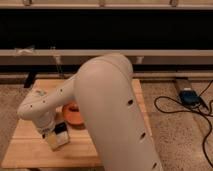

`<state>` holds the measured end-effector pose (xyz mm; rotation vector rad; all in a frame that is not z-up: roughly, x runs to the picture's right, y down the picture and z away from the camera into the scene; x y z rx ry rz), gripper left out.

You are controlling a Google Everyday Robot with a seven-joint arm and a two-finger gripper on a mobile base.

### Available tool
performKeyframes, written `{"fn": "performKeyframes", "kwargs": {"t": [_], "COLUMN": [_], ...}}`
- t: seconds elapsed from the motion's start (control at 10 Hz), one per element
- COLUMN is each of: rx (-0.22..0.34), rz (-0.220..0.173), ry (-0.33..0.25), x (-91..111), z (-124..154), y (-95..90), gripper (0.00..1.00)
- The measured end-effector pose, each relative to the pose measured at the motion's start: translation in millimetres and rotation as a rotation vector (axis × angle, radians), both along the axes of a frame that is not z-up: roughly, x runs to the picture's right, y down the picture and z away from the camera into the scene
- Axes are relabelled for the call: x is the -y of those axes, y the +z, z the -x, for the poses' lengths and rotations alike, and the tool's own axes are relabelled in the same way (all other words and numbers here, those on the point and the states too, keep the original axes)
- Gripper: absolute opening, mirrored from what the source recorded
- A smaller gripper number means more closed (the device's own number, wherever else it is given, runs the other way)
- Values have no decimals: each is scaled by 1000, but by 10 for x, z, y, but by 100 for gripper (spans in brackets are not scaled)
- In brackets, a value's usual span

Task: Place the eraser on the white sponge

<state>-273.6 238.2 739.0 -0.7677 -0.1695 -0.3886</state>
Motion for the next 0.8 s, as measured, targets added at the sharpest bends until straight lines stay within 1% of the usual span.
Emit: {"fn": "performKeyframes", "kwargs": {"t": [0.3, 0.6, 0.8], "rx": [-10, -8, -7], "rz": [-12, -23, -23], "ry": [47, 65, 64], "x": [179, 232, 225], "z": [-142, -182, -167], "y": [14, 16, 11], "gripper": [74, 74, 74]}}
